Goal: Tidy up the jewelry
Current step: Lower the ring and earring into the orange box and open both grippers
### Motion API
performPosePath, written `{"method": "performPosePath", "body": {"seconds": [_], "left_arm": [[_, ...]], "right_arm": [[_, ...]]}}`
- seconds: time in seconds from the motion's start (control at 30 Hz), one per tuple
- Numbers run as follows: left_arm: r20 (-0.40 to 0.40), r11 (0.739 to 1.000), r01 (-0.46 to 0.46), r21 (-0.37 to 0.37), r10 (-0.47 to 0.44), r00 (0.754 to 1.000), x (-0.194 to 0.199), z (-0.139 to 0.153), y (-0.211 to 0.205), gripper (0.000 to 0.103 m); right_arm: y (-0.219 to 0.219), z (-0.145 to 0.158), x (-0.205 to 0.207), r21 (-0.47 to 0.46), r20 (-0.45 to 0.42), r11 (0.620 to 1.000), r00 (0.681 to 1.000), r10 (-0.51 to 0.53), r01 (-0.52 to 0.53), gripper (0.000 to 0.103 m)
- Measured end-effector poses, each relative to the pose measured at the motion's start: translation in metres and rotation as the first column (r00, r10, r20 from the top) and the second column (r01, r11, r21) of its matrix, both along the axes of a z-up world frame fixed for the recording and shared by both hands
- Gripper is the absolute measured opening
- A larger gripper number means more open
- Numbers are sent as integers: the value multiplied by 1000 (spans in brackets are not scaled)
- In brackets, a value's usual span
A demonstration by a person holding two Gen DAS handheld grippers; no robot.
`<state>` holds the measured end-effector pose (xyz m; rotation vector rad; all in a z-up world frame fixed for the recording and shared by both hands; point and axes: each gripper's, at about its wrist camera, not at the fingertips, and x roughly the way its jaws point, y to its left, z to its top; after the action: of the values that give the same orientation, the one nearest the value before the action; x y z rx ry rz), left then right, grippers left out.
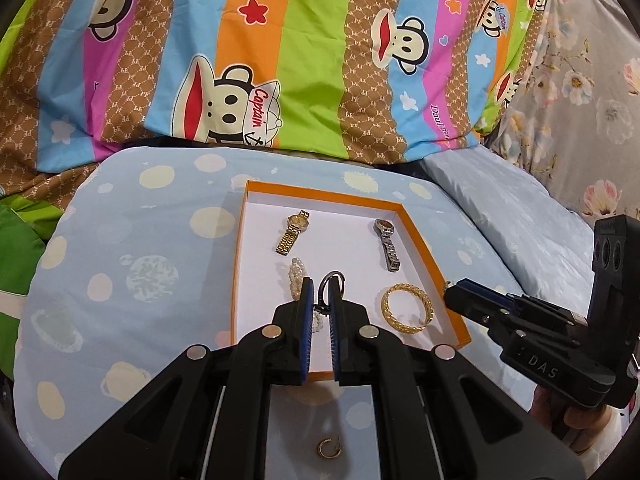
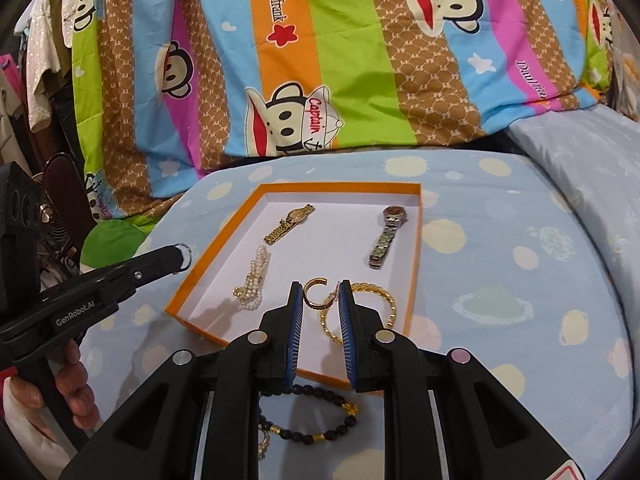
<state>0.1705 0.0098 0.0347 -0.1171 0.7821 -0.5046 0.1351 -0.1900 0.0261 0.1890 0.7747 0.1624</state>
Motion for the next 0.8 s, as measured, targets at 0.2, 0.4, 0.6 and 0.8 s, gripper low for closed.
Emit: {"method": "performPosePath", "body": {"seconds": [0.2,0.4,0.6,0.8], "left_arm": [[-39,1000,-5,1,5,999,5,-14,1,7],[-59,1000,-9,4,10,998,13,-23,-1,7],[-95,1000,-21,7,21,995,19,-36,0,7],[-82,999,-39,25,41,996,18,-38,1,9]], "right_arm": [[10,-13,8,0,-28,1000,999,26,-26,17],[23,-20,17,-5,-48,998,997,58,-59,17],[29,-31,23,-28,-70,997,996,64,-66,17],[30,-36,25,-44,-72,997,995,63,-66,20]]}}
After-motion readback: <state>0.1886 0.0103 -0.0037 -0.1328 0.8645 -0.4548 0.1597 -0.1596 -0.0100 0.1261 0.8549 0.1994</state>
